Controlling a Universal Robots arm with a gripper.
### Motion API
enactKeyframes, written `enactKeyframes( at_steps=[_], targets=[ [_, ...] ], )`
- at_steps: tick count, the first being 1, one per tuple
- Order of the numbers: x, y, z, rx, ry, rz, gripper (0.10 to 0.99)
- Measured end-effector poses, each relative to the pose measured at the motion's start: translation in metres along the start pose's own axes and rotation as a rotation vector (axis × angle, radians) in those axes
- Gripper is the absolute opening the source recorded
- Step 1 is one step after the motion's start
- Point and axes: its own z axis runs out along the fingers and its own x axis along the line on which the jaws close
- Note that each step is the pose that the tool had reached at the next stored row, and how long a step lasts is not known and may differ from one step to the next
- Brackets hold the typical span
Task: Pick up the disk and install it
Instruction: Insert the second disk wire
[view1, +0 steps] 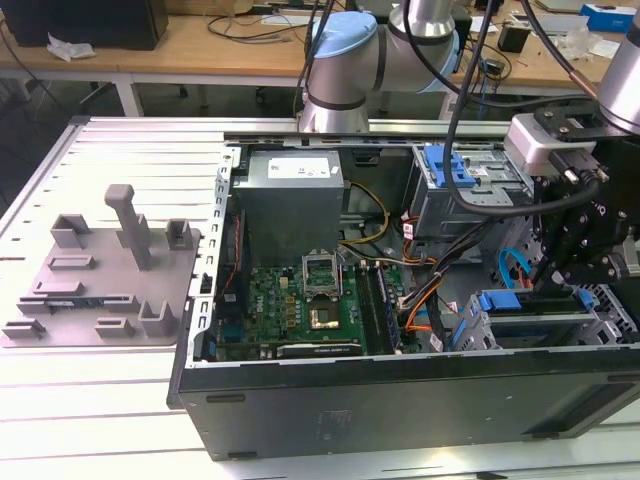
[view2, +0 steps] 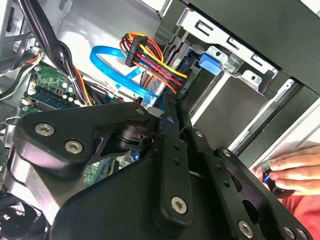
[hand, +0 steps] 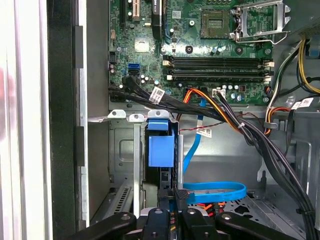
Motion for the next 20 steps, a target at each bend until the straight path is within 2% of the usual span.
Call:
enactKeyframes(
  at_steps=[9, 20],
  targets=[
    [0.0001, -0.0002, -0.0029, 0.0, 0.0004, 0.0, 0.161],
    [0.0007, 0.0004, -0.0025, 0.0, 0.0007, 0.0, 0.161]
  ],
)
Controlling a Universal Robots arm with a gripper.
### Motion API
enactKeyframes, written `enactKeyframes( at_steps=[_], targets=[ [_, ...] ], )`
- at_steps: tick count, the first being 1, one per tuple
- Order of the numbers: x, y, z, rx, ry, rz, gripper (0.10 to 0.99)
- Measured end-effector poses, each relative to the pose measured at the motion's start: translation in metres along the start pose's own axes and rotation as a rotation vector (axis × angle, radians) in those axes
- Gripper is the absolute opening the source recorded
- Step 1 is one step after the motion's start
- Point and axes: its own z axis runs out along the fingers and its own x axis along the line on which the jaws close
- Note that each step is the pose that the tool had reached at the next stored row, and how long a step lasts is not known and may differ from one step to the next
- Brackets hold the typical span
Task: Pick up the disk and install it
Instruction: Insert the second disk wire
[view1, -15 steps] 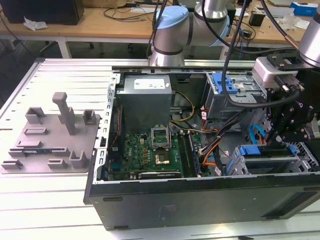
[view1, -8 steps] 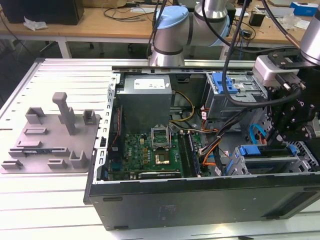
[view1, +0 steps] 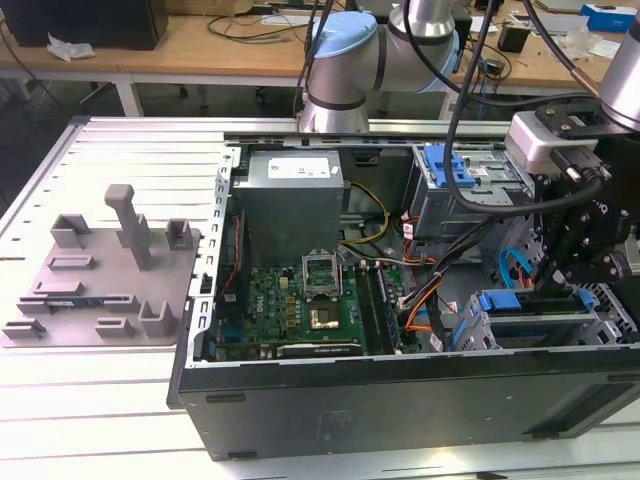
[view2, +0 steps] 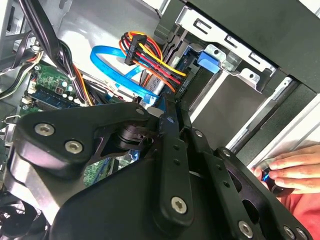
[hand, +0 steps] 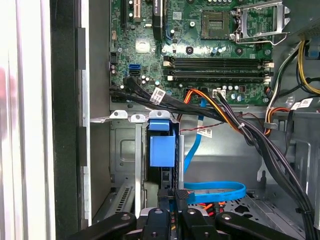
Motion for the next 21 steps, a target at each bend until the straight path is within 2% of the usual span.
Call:
enactKeyframes(
  at_steps=[15, 21],
  targets=[
    [-0.0003, 0.0003, 0.0078, 0.0, 0.0004, -0.002, 0.161],
    [-0.0004, 0.0005, 0.0075, 0.0, -0.0021, -0.002, 0.169]
  ],
)
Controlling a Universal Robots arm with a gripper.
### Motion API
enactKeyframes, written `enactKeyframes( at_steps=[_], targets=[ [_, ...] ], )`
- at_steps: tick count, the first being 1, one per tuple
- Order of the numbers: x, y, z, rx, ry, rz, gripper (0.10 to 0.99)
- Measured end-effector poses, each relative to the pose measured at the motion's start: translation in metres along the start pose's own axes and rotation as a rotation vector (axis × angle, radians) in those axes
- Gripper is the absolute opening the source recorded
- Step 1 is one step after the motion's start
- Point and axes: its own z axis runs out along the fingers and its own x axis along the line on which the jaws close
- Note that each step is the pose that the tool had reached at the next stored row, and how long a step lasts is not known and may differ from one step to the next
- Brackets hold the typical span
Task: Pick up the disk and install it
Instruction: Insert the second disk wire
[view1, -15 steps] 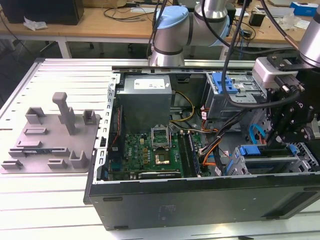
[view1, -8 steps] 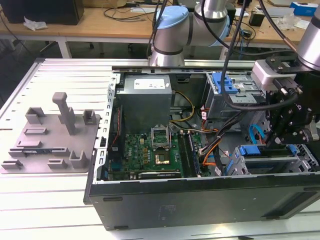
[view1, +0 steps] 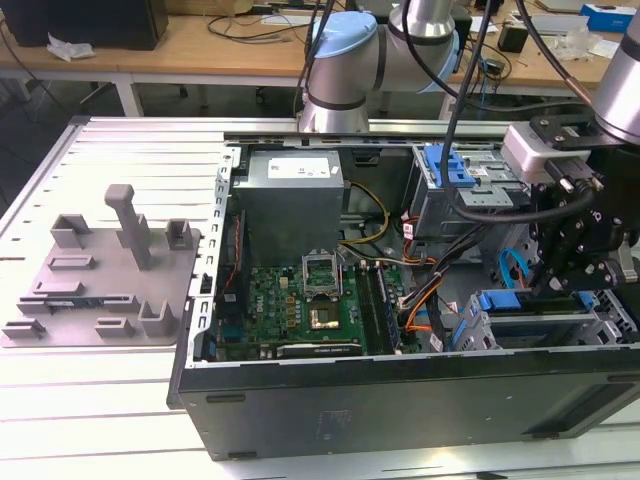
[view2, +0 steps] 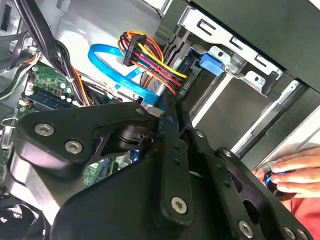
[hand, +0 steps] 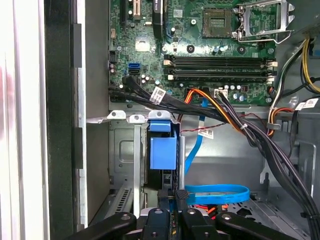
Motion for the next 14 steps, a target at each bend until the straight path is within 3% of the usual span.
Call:
enactKeyframes(
  at_steps=[3, 7, 14],
  targets=[
    [0.0, -0.0004, -0.0099, 0.0, 0.0019, 0.0, 0.298],
    [-0.0014, -0.0012, -0.0282, 0.0, 0.002, 0.0, 0.298],
    [-0.0017, -0.0012, -0.0296, 0.0, 0.0022, -0.004, 0.298]
  ],
)
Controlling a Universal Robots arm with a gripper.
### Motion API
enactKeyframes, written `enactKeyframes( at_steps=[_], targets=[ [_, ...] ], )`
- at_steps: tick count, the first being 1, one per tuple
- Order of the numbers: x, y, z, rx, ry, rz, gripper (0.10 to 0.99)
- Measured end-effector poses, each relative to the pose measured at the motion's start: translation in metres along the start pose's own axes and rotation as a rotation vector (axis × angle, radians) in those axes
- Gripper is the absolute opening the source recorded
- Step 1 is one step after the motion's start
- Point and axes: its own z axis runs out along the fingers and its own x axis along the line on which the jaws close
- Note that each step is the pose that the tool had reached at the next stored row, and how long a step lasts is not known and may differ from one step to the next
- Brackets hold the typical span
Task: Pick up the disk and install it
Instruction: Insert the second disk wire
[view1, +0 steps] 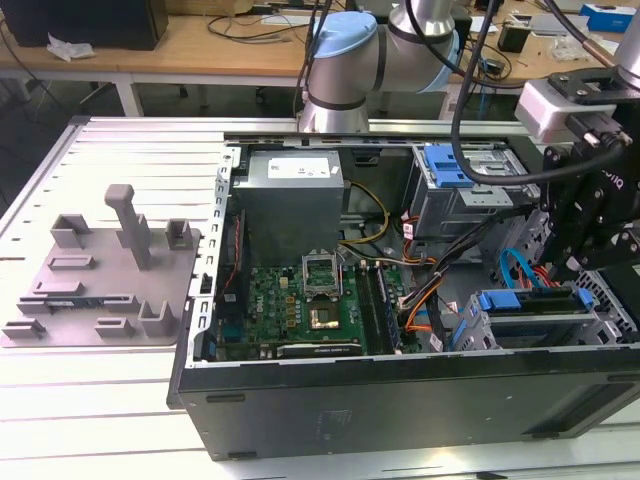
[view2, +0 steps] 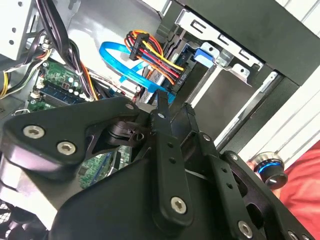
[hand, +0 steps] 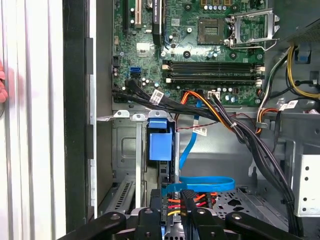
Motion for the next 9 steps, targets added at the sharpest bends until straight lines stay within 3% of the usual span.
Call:
enactKeyframes(
  at_steps=[9],
  targets=[
    [0.0, 0.0, 0.0, 0.0, -0.0004, -0.008, 0.298]
  ],
)
